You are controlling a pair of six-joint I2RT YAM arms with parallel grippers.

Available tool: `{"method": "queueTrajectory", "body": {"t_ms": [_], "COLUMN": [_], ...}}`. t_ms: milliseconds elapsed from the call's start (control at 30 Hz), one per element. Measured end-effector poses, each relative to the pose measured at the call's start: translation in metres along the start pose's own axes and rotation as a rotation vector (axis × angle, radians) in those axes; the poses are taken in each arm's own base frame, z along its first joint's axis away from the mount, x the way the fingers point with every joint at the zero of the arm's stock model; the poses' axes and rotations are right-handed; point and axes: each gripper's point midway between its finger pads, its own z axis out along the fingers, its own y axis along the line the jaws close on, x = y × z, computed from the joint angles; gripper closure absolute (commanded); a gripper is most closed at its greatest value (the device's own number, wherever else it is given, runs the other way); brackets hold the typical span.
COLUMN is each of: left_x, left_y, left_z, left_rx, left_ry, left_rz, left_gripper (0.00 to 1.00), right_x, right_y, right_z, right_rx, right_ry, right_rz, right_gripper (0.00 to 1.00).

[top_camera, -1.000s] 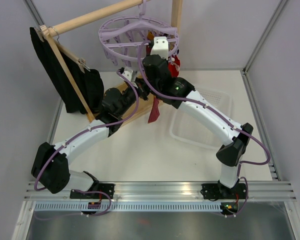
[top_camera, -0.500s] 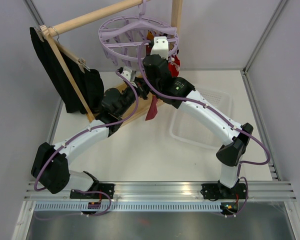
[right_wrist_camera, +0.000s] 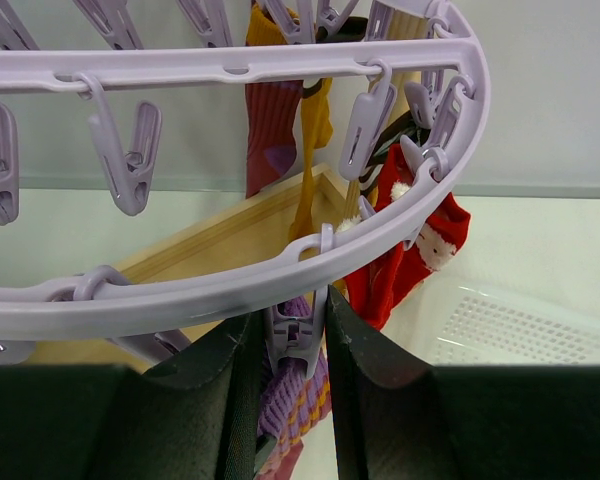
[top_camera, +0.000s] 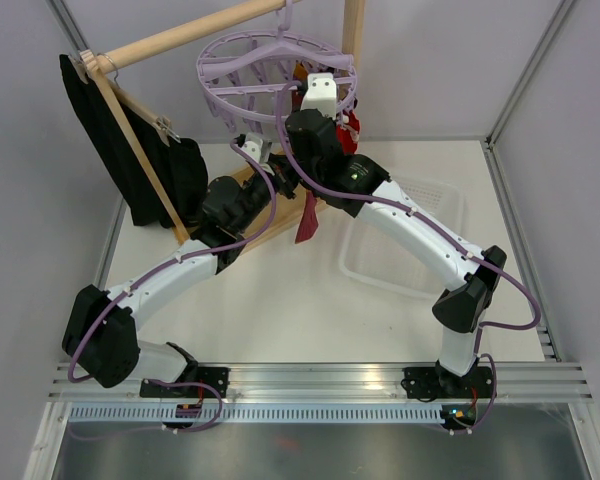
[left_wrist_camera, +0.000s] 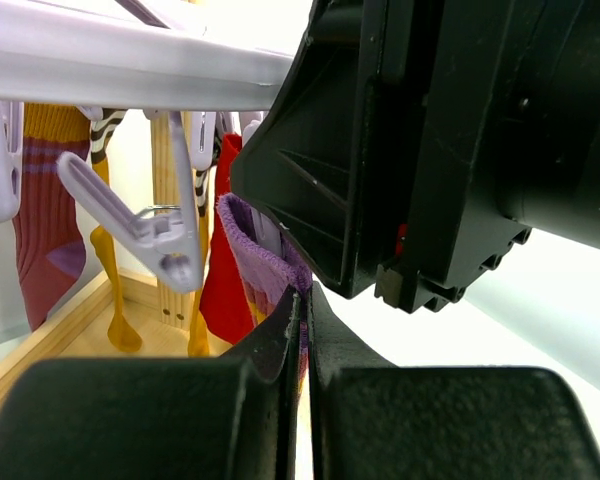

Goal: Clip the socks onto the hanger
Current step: Clamp the sock onto the hanger.

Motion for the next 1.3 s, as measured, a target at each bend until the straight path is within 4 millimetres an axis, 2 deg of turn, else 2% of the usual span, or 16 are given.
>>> {"method": "queueTrajectory", "body": {"t_ms": [233,267,300,367,400,467,600,700,833,867,967,1000,1067,1100,1200,1300], "left_x": [-0.002,-0.002,-0.003,-0.004,-0.004,-0.006,-0.006,-0.004,-0.002,-0.002,-0.001,-0.002,-0.003,-0.004,-0.002,-0.003], "left_y": [0.0,0.0,-0.001,-0.001,-0.001,-0.001,-0.002,-0.001,-0.001,-0.001,-0.001,-0.001,-0.002,-0.002,-0.002,-0.005], "left_z": [0.0,0.0,0.001,0.001,0.001,0.001,0.001,0.001,0.001,0.001,0.002,0.002,0.002,0.002,-0.004,-0.019], "left_rx": [0.001,0.002,0.002,0.003,0.003,0.004,0.005,0.003,0.003,0.003,0.0,0.0,0.001,-0.001,-0.006,-0.013], "left_ry": [-0.009,-0.009,-0.012,-0.014,-0.015,-0.017,-0.016,-0.01,0.001,0.002,0.014,0.016,0.017,0.019,0.052,0.095], "left_rz": [0.001,0.0,0.001,0.001,0.001,0.001,0.001,0.001,0.0,-0.001,-0.002,-0.003,-0.003,-0.003,-0.009,-0.015], "left_gripper": [0.98,0.98,0.98,0.98,0.98,0.98,0.98,0.98,0.97,0.95,0.8,0.71,0.59,0.5,0.45,0.4], "right_x": [0.0,0.0,0.0,0.0,0.0,0.001,0.002,0.002,0.002,0.002,0.0,-0.001,-0.002,-0.003,-0.001,0.006], "right_y": [0.0,0.0,0.0,0.001,0.001,0.002,0.004,0.003,0.002,0.003,0.003,0.003,0.003,0.002,-0.003,-0.011], "right_z": [0.0,0.0,0.0,0.0,0.0,0.001,0.003,0.004,0.003,0.002,-0.003,-0.005,-0.009,-0.012,-0.02,-0.028], "right_rx": [-0.001,-0.002,-0.002,-0.004,-0.006,-0.011,-0.019,-0.022,-0.033,-0.04,-0.064,-0.076,-0.098,-0.109,-0.141,-0.172], "right_ry": [0.0,0.001,0.001,0.001,0.001,0.002,-0.001,-0.001,0.001,0.0,0.001,0.002,0.002,0.003,0.015,0.036], "right_rz": [0.0,0.0,0.0,0.0,0.0,0.002,0.016,0.018,0.025,0.032,0.044,0.047,0.06,0.069,0.087,0.119], "right_gripper": [1.0,0.97,0.87,0.76,0.65,0.58,0.37,0.27,0.2,0.17,0.13,0.1,0.06,0.02,0.02,0.02]}}
